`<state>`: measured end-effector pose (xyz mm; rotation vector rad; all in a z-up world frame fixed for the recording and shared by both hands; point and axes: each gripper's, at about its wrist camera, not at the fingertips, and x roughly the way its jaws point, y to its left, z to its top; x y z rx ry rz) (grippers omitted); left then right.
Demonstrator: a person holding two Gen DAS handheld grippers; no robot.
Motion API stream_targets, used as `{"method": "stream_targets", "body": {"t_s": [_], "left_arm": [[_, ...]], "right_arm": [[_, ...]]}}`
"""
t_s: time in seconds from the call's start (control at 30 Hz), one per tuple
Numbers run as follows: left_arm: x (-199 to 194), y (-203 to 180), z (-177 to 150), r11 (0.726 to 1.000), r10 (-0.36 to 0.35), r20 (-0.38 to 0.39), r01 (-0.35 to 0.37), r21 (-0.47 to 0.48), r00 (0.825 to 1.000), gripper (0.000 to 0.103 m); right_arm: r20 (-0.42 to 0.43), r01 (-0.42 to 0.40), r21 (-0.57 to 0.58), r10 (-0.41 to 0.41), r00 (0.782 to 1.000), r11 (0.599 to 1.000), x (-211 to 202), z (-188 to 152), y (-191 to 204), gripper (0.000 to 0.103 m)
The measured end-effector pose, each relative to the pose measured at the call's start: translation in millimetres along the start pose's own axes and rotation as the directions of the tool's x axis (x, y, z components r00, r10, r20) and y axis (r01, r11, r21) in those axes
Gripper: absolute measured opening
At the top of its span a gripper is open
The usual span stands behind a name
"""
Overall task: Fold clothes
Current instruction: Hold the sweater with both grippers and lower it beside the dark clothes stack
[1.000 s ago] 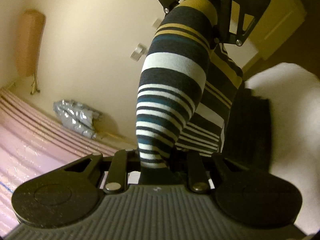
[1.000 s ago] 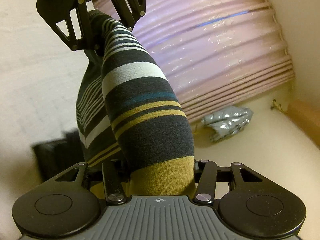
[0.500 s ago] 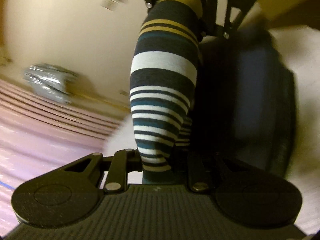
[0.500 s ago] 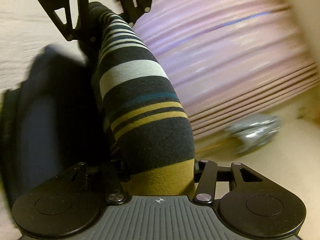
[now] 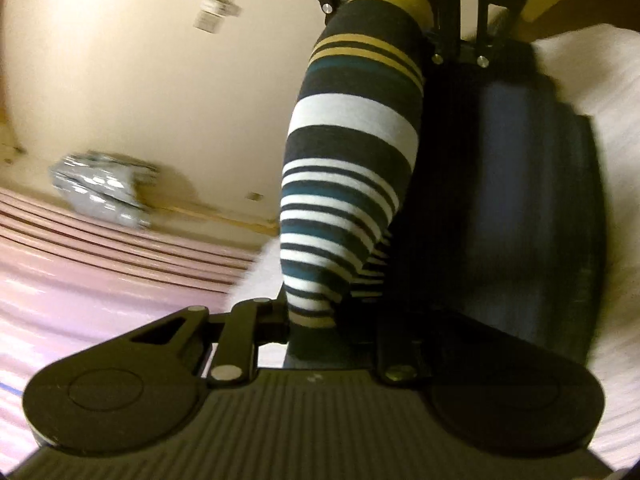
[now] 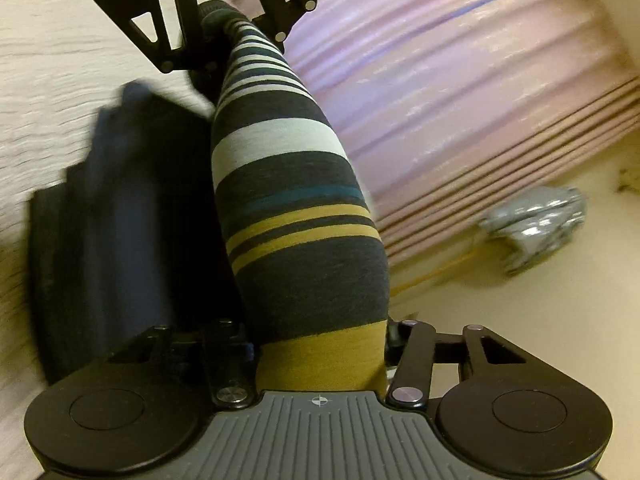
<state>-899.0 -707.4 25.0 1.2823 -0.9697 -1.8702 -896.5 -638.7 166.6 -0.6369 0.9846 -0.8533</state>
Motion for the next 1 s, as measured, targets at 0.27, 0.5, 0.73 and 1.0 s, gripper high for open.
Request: {"method": "stream_targets", "body": {"t_s": [0.27,0.5,0.73,1.0], "left_arm": [[20,26,-3,0.992,0.113,0.001,-0.113,-0.058,0.994,0.017],[29,-87,-21,0.997,-0.073,-0.077,0.075,0.022,0.994,0.018],[41,-66,-30,0.999,-0.047,-0.078,0.045,-0.028,0.996,0.021],[33,-74,-30,0.999,-0.036,-0.079,0.034,-0.03,0.996,0.018]], "right_arm": [[0.108,0.181,-0.017,-0.178,0.978,0.983,-5,34,-51,0.05],[0.019,-0.015,-0.151,0.018,1.0,0.988,3,1,45,0.054],[-0.017,-0.001,-0.085,0.0,1.0,0.996,-27,-13,39,0.057],[-0.087,-0.051,0.084,0.058,0.995,0.995,-47,-15,41,0.027]]}}
